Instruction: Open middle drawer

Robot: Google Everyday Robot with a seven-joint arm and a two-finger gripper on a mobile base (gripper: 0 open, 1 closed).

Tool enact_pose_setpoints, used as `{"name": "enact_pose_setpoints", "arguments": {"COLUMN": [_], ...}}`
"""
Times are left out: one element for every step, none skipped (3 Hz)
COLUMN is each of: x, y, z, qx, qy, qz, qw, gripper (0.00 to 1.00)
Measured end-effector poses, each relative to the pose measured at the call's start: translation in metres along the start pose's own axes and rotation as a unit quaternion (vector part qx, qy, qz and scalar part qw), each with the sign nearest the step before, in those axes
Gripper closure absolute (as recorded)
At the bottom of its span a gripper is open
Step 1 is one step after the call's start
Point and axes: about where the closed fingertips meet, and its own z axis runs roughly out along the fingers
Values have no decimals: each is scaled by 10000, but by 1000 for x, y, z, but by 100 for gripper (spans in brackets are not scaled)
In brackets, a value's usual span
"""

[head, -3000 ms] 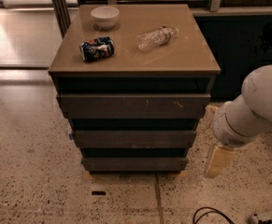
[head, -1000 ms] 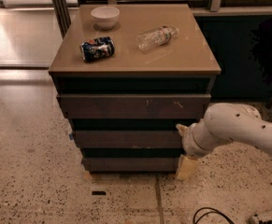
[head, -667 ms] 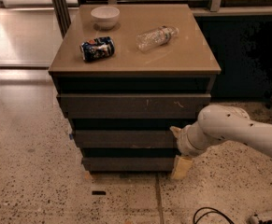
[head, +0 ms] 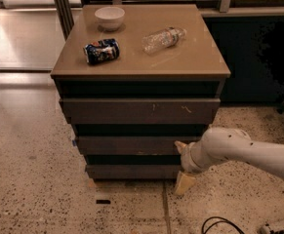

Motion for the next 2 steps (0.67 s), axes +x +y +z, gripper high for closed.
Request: {"name": "enact_pose_setpoints", "arguments": {"x": [-3,0], "y": [-11,-51], "z": [21,50], "qx": [57,178], "qy": [-9,-19], "qz": [-180,-430], "qw": [9998,9989], "gripper": [0,0]}}
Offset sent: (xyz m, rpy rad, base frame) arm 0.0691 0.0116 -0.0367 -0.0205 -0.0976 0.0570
